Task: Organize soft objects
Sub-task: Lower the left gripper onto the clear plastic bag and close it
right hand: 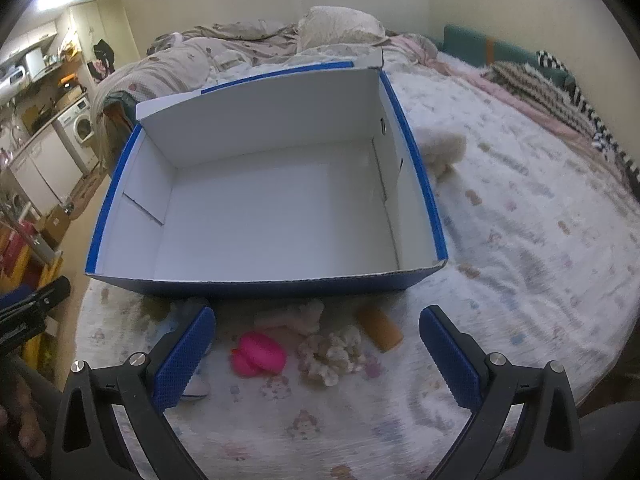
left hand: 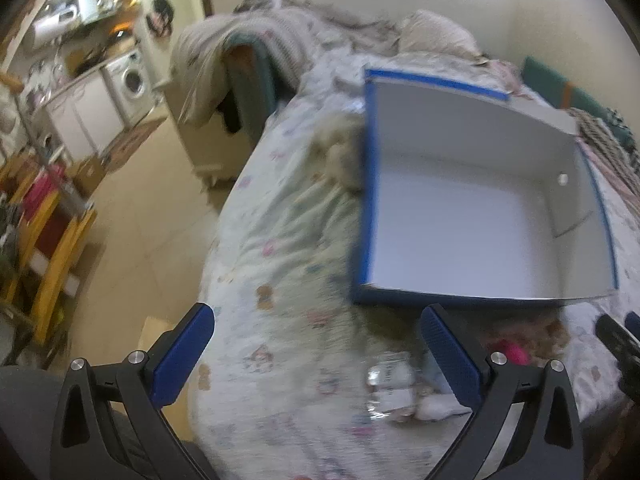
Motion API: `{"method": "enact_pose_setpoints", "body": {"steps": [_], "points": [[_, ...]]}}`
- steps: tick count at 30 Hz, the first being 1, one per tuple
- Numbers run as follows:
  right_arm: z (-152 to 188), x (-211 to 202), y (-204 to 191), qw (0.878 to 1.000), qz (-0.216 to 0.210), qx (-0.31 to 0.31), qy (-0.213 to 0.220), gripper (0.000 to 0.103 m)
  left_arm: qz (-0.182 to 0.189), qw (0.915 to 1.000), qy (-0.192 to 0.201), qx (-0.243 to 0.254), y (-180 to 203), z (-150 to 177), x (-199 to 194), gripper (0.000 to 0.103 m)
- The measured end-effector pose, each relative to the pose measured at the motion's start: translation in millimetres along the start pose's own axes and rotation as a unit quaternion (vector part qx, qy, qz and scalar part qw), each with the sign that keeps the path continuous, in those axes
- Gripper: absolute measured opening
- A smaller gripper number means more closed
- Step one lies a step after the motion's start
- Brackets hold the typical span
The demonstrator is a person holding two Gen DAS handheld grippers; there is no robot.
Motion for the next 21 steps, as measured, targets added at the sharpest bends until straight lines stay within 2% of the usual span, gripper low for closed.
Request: {"method": "enact_pose_setpoints", "body": {"steps": [2,6,7,8,10,12,14,17,21], "points": [[0,2,-2,1.000,-0.015,0.001,-0.006,0.103,-0.007,0.9997,-0.019,-0.009,-10,1,11,0.103],[2,7,-5,1.000,-0.024,0.001,-0.016,0.103,0.016,0.9966,-0.078,-0.020,-14,16,35,0.102],[3,8,-6,1.000,-0.025,0.000,-0.019,0.103,0.029,0.9946,-0.097,-0.020,-10,21,41,0.100],[4,9,-6,0.999,-0.026,0.000,-0.022,0.103,0.038,0.9930,-0.111,-0.019,-8,26,46,0.093],[5,10,-7,0.999,-0.028,-0.001,-0.026,0.103,0.059,0.9872,-0.148,-0.012,1,39,58,0.084],[6,11,-7,0.999,-0.028,-0.002,-0.028,0.103,0.086,0.9767,-0.196,-0.013,14,56,70,0.080],[6,12,-5,0.999,-0.027,-0.002,-0.031,0.103,0.097,0.9675,-0.233,-0.012,23,70,84,0.068],[7,14,-2,0.999,-0.026,0.000,-0.036,0.103,0.118,0.9564,-0.266,-0.027,31,79,98,0.067],[8,15,2,0.999,-0.026,0.005,-0.039,0.103,0.133,0.9515,-0.275,-0.040,35,77,109,0.066]]}}
Point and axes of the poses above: each gripper's, at about its wrist camera, not at the fingertips, and x roughly the way its jaws point, y to its right, z to its underside, the point moved 9 cm from there along x, roughly the way its jaws point, and after that the axes turned 5 degrees about -z, right-handed, at the moved point
